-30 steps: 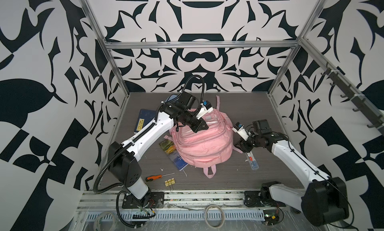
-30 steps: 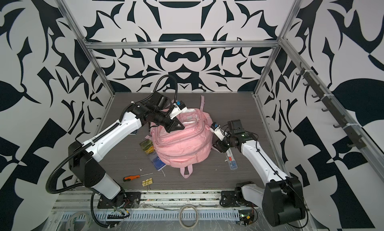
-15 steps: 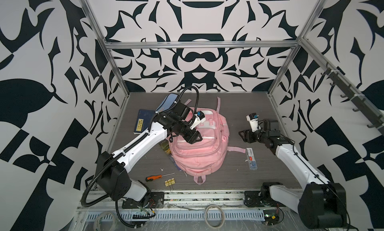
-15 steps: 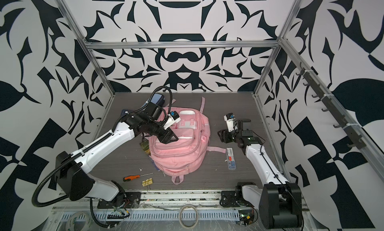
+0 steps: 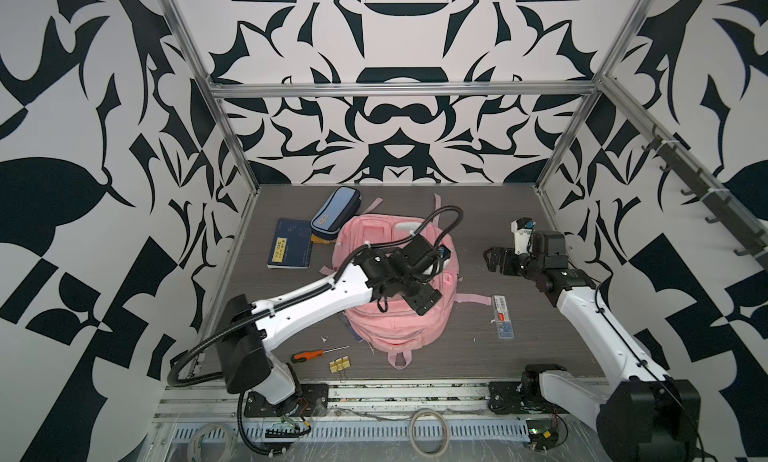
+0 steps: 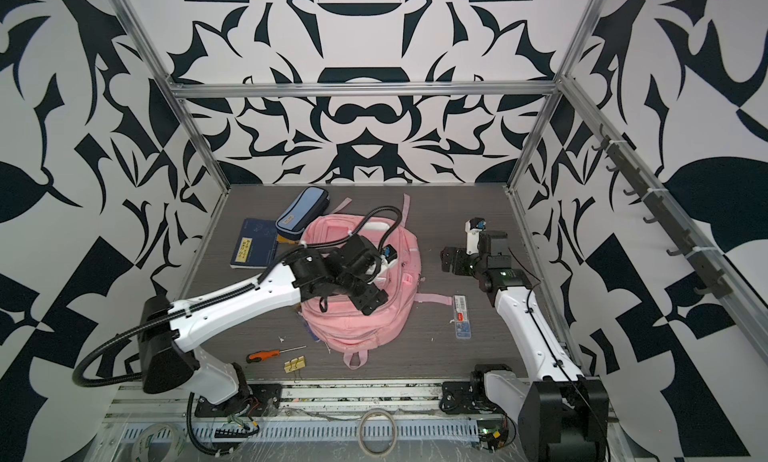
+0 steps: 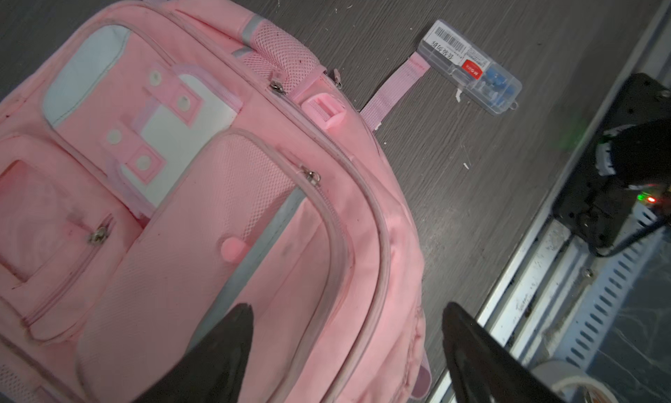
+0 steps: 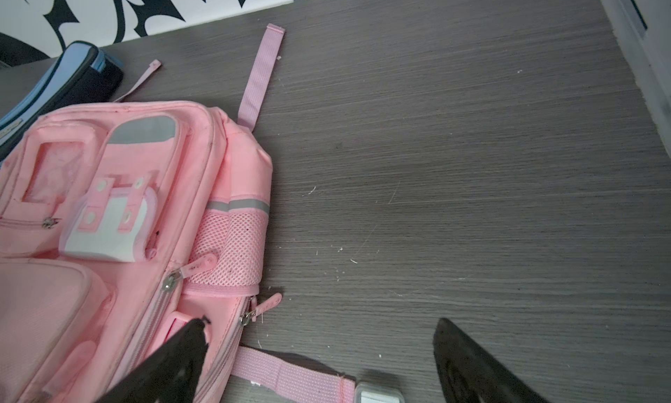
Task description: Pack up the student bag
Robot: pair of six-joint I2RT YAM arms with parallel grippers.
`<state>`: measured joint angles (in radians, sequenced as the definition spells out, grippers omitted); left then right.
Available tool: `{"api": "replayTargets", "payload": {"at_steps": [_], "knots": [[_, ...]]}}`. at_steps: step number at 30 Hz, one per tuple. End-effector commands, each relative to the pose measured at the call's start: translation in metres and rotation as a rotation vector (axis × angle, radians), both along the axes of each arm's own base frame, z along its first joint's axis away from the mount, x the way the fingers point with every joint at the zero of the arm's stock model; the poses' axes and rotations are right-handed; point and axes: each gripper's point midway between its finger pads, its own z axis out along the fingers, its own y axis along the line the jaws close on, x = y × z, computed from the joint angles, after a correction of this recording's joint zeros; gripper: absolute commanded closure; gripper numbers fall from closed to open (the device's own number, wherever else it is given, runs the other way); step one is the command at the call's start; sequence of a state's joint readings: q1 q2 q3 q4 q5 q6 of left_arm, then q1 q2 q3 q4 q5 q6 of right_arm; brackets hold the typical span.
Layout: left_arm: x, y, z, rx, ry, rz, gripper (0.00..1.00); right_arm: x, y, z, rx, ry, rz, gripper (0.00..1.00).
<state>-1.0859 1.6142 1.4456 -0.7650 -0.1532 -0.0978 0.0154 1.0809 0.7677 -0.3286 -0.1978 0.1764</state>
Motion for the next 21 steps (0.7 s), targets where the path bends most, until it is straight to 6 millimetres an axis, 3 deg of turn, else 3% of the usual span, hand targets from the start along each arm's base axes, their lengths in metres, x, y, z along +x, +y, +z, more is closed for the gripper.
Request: {"api": "replayTargets", "payload": {"at_steps": [1,2,6,12,16,21], "knots": [[0.015,-0.001,-0.022,0.131,-0.069,0.136,0.16,0.005,-0.006,0.009,0.004,-0.023,-0.059,0.0],[0.017,-0.003,-0.03,0.183,-0.092,0.146,0.11,0.006,-0.008,0.007,0.002,-0.024,-0.069,0.0],[0.04,0.002,-0.042,0.375,-0.146,0.313,0.1,0.007,-0.009,0.003,0.015,-0.029,-0.094,0.0],[0.054,0.007,-0.053,0.575,-0.17,0.417,0.28,0.004,-0.001,0.001,0.009,-0.043,-0.074,0.0],[0.047,0.019,-0.049,0.594,-0.168,0.452,0.3,-0.002,0.015,0.008,0.032,-0.053,-0.024,0.0],[0.019,0.023,-0.052,0.462,-0.048,0.375,0.21,-0.009,0.009,0.016,0.0,-0.063,-0.038,0.0]]}}
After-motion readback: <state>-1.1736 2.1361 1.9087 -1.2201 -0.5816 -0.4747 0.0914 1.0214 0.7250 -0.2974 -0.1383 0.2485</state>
